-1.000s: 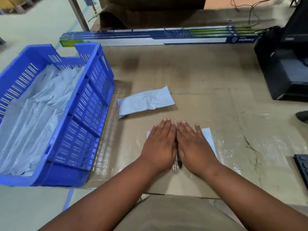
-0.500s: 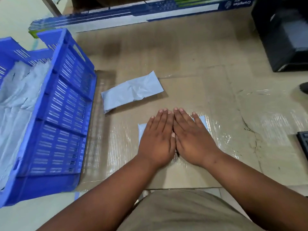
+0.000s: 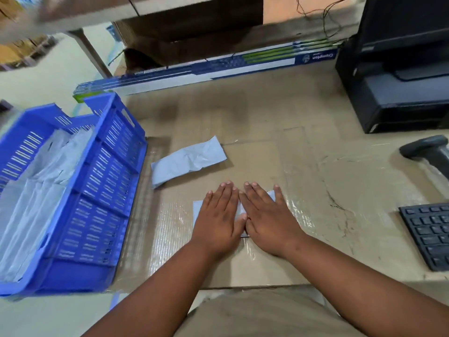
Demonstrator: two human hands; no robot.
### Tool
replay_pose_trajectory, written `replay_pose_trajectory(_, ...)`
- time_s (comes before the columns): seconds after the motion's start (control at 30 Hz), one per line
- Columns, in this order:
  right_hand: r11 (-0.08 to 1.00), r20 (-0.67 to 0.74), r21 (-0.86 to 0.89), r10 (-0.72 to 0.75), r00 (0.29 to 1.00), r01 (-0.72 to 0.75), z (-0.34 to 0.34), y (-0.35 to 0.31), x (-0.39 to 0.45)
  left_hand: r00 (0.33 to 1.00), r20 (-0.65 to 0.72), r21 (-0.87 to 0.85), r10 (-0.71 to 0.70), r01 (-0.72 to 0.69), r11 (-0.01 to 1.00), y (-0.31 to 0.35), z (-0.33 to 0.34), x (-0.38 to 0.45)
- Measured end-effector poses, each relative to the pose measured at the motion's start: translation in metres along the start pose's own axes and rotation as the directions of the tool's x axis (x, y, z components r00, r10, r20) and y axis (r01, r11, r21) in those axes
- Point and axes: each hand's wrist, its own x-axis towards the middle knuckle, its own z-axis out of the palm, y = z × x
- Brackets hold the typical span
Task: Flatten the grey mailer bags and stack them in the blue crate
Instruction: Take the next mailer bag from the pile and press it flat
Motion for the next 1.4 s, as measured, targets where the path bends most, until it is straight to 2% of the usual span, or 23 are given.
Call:
replay_pose_trajectory(0.23, 0.999, 0.016, 0.000, 0.043, 0.999, -0.043, -0.005, 0.029, -0.024, 0.991, 0.060, 0.078, -0.116, 0.112, 0.991, 0.015, -0.013, -0.005)
replay_pose_trajectory(0.33, 1.000, -0.024, 0.009, 0.015, 1.000, -0.015, -0.009, 0.037, -0.037, 0.999, 0.012, 0.071, -0.040, 0.039, 0.997, 0.038, -0.020, -0.020)
replay_pose_trajectory(0.4, 0.998, -0.063, -0.020, -0.059, 0.996, 0.058, -0.007, 0.044, -0.050, 0.999, -0.024, 0.073, 0.023, -0.021, 0.997, 0.052, -0.017, -0.031)
replay_pose_trajectory(0.5, 0.990, -0.045, -0.042, -0.136, 0.990, 0.134, 0.004, 0.052, -0.064, 1.000, -0.019, 0.077, 0.019, -0.017, 0.997, 0.057, -0.007, -0.039)
replay_pose_trajectory(0.67, 0.990, -0.004, -0.032, -0.136, 0.991, 0.136, 0.008, 0.055, -0.062, 0.999, 0.053, 0.118, 0.010, -0.016, 0.993, 0.056, -0.004, -0.037)
replay_pose_trajectory(0.87, 0.991, 0.007, -0.026, -0.129, 0.992, 0.129, 0.008, 0.054, -0.063, 0.998, 0.058, 0.114, 0.001, -0.008, 0.993, 0.055, -0.004, -0.037)
replay_pose_trajectory(1.0, 0.995, 0.034, -0.053, -0.087, 0.996, 0.089, 0.002, 0.049, -0.064, 0.999, 0.026, 0.046, 0.028, -0.029, 0.999, 0.052, -0.010, -0.044)
replay_pose_trajectory(1.1, 0.992, -0.011, -0.060, -0.114, 0.993, 0.113, -0.004, 0.035, -0.058, 0.996, -0.029, 0.016, -0.085, 0.085, 0.996, 0.035, -0.021, -0.056)
replay_pose_trajectory(1.2, 0.972, -0.034, -0.068, -0.229, 0.973, 0.227, -0.008, 0.009, -0.038, 0.979, 0.030, -0.048, -0.203, 0.205, 0.978, 0.010, -0.024, -0.070)
replay_pose_trajectory(1.3, 0.955, 0.016, -0.055, -0.291, 0.957, 0.291, -0.002, -0.018, -0.013, 0.986, 0.014, -0.015, -0.166, 0.166, 0.986, -0.001, -0.014, -0.080)
replay_pose_trajectory(1.4, 0.957, 0.048, -0.039, -0.287, 0.957, 0.289, 0.010, -0.026, -0.002, 0.985, -0.018, 0.017, -0.170, 0.170, 0.985, -0.003, -0.006, -0.080)
